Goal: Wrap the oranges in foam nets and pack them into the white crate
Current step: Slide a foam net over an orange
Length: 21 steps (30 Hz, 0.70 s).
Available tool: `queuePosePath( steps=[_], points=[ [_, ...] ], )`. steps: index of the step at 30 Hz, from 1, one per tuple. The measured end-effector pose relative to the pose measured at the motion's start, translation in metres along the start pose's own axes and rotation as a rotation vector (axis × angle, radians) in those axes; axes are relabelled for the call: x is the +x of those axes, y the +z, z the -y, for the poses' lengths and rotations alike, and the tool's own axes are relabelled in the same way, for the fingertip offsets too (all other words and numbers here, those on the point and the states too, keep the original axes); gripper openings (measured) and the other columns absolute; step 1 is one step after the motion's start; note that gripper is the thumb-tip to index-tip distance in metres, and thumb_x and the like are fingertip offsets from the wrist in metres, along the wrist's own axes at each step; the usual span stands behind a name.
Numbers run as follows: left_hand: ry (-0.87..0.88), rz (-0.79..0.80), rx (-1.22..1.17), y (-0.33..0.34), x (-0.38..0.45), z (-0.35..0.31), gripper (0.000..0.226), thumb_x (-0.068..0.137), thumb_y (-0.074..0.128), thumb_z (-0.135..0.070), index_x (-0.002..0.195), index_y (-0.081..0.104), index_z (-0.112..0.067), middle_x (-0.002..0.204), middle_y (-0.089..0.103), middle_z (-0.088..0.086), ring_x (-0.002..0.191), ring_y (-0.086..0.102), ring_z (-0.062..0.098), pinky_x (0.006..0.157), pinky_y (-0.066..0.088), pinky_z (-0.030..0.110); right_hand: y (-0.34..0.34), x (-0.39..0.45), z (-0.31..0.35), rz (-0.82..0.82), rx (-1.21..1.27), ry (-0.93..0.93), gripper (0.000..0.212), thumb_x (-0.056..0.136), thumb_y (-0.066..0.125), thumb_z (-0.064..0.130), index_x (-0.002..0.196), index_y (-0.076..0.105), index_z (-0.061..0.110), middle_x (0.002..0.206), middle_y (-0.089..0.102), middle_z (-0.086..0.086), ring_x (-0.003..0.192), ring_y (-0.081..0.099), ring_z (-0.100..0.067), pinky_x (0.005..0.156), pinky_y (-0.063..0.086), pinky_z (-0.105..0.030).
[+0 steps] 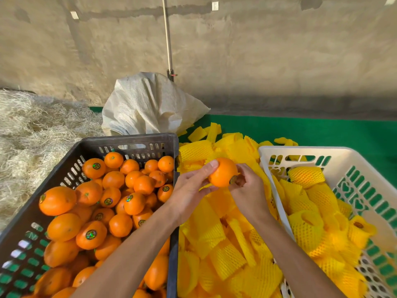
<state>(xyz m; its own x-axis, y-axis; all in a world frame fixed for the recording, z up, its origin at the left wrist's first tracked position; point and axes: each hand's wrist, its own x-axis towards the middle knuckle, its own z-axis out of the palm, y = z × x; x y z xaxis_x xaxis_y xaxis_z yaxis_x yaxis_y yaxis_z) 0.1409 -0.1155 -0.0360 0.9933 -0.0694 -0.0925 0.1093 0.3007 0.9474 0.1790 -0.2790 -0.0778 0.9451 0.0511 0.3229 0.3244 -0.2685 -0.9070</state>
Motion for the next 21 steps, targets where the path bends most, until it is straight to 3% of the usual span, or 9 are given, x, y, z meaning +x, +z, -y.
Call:
queuePosePath(
  steps=[2, 4, 7, 10, 12, 15, 18, 21],
  points=[
    [0.017, 0.047, 0.030, -0.001, -0.001, 0.001, 0.060, 0.076, 0.079, -0.052, 0.117, 0.078, -0.009, 0.130, 0.071, 0.006, 0.126, 0.063, 0.028, 0.100, 0.055, 0.036, 0.000, -0.001, -0.002, 0.020, -0.003, -0.034, 0.022, 0.084, 0.075, 0.002, 0.098, 0.069, 0.017, 0.094, 0.069, 0.001, 0.084, 0.065, -0.015, 0.070, 0.053, -0.033],
    [0.032, 0.081, 0.064, -0.001, -0.002, 0.001, 0.073, 0.076, 0.082, -0.052, 0.126, 0.071, 0.000, 0.134, 0.068, 0.013, 0.129, 0.060, 0.035, 0.110, 0.049, 0.047, -0.002, -0.002, -0.005, 0.046, 0.007, -0.052, 0.022, 0.082, 0.076, 0.003, 0.099, 0.070, 0.016, 0.091, 0.070, 0.001, 0.081, 0.064, -0.010, 0.068, 0.051, -0.024],
    [0.034, 0.071, 0.083, -0.003, -0.002, 0.002, 0.066, 0.079, 0.078, -0.044, 0.126, 0.070, 0.002, 0.132, 0.069, 0.017, 0.129, 0.059, 0.040, 0.116, 0.044, 0.055, -0.005, 0.000, -0.008, 0.078, -0.028, -0.054, 0.025, 0.082, 0.078, 0.010, 0.102, 0.070, 0.021, 0.091, 0.069, 0.007, 0.082, 0.064, -0.006, 0.066, 0.046, -0.015],
    [0.008, 0.037, 0.043, -0.001, 0.000, 0.003, 0.051, 0.081, 0.074, -0.044, 0.113, 0.079, -0.005, 0.128, 0.073, 0.007, 0.126, 0.065, 0.026, 0.106, 0.055, 0.042, -0.005, 0.000, -0.008, 0.122, -0.075, -0.082, 0.030, 0.083, 0.074, 0.009, 0.107, 0.066, 0.026, 0.093, 0.066, 0.015, 0.084, 0.063, 0.001, 0.066, 0.046, -0.011],
    [-0.010, -0.023, -0.017, -0.002, 0.002, 0.003, 0.042, 0.081, 0.076, -0.046, 0.099, 0.083, -0.009, 0.123, 0.075, 0.005, 0.123, 0.067, 0.024, 0.094, 0.060, 0.034, -0.001, 0.000, -0.005, 0.113, -0.079, -0.070, 0.022, 0.094, 0.067, 0.009, 0.109, 0.066, 0.025, 0.090, 0.067, 0.013, 0.078, 0.064, -0.001, 0.063, 0.048, -0.015],
    [-0.029, -0.165, -0.089, -0.003, 0.006, 0.002, 0.045, 0.078, 0.081, -0.047, 0.101, 0.081, -0.008, 0.123, 0.074, 0.008, 0.123, 0.065, 0.029, 0.094, 0.061, 0.041, 0.000, 0.000, 0.003, -0.005, -0.021, -0.075, 0.015, 0.104, 0.053, 0.030, 0.110, 0.066, 0.026, 0.073, 0.066, 0.010, 0.062, 0.065, -0.005, 0.051, 0.045, -0.015],
    [0.030, -0.265, 0.081, 0.001, 0.007, 0.008, 0.046, 0.077, 0.081, -0.053, 0.101, 0.082, -0.014, 0.106, 0.079, 0.001, 0.110, 0.072, 0.023, 0.089, 0.063, 0.046, -0.003, -0.002, 0.010, -0.102, -0.018, -0.167, 0.015, 0.105, 0.053, 0.034, 0.105, 0.066, 0.027, 0.068, 0.059, 0.008, 0.059, 0.058, -0.012, 0.048, 0.044, -0.025],
    [0.205, -0.340, 0.326, 0.006, 0.003, 0.013, 0.045, 0.087, 0.074, -0.056, 0.091, 0.079, -0.012, 0.088, 0.077, 0.005, 0.084, 0.075, 0.023, 0.077, 0.065, 0.042, 0.000, -0.010, 0.019, -0.170, -0.149, -0.353, 0.016, 0.103, 0.058, 0.024, 0.114, 0.067, 0.017, 0.079, 0.060, 0.018, 0.072, 0.060, 0.000, 0.060, 0.042, -0.007]
  ],
)
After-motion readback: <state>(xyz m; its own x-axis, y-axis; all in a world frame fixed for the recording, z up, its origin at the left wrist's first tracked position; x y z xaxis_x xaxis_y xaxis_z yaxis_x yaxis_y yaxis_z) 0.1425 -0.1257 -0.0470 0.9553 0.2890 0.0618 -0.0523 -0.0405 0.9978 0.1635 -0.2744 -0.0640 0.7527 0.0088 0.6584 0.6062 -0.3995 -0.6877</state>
